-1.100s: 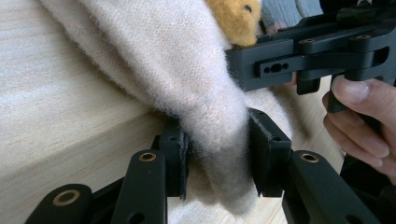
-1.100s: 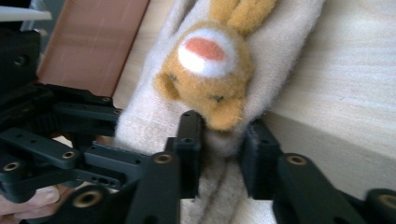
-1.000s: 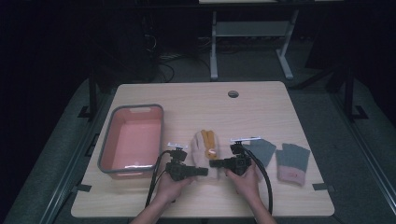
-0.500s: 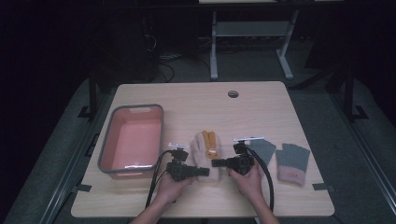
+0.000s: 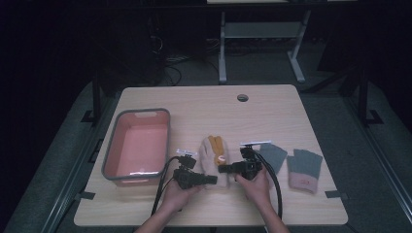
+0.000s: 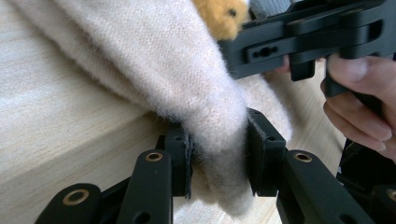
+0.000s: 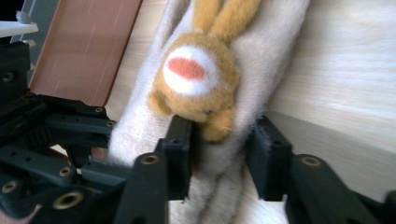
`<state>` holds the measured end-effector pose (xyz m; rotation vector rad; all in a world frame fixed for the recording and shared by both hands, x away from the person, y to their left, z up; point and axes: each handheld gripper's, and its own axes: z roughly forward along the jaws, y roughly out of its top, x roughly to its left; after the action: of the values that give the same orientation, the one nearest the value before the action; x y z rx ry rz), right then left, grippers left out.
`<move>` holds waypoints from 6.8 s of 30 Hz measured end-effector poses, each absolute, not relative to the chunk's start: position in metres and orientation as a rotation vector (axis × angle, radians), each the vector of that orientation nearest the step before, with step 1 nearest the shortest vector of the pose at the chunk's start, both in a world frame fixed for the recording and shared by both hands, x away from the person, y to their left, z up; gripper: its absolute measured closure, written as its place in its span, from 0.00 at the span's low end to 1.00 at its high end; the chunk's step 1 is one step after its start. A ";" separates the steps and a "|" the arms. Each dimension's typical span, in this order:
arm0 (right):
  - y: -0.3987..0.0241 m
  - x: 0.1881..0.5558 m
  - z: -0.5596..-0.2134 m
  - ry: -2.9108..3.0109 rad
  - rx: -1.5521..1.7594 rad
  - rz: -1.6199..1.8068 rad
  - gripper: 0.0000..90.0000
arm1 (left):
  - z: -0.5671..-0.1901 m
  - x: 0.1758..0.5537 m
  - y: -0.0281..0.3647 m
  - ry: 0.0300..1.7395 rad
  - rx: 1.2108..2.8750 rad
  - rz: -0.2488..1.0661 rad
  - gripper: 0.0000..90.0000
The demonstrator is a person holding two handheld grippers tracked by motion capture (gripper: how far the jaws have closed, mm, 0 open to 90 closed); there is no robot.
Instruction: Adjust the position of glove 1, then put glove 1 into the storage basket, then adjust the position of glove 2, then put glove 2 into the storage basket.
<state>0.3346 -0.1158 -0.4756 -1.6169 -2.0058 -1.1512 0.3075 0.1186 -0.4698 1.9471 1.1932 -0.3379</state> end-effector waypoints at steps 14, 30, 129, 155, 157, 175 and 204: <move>-0.118 0.335 -0.466 -1.980 -1.525 -1.210 0.91 | -0.464 0.308 0.126 1.181 1.890 -0.376 0.73; -0.119 0.331 -0.435 -2.017 -1.472 -1.291 0.91 | -0.434 0.307 0.131 1.096 1.893 -0.341 0.73; -0.024 0.400 -0.308 -2.020 -1.214 -1.425 0.92 | -0.311 0.350 0.242 1.095 1.761 -0.243 0.74; 0.027 0.413 -0.312 -2.057 -1.155 -1.385 0.92 | -0.315 0.349 0.288 1.174 1.726 -0.239 0.74; 0.029 0.413 -0.312 -2.050 -1.157 -1.379 0.92 | -0.316 0.349 0.289 1.174 1.726 -0.235 0.74; 0.063 0.419 -0.325 -2.054 -1.110 -1.336 0.91 | -0.323 0.342 0.319 1.240 1.720 -0.233 0.74; 0.099 0.427 -0.378 -2.018 -1.119 -1.219 0.91 | -0.365 0.341 0.346 1.376 1.726 -0.285 0.74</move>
<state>0.4266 0.0991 -0.3780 -1.1189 -2.0183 -1.2186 0.3411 0.3462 -0.3654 1.7262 1.3758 -0.2852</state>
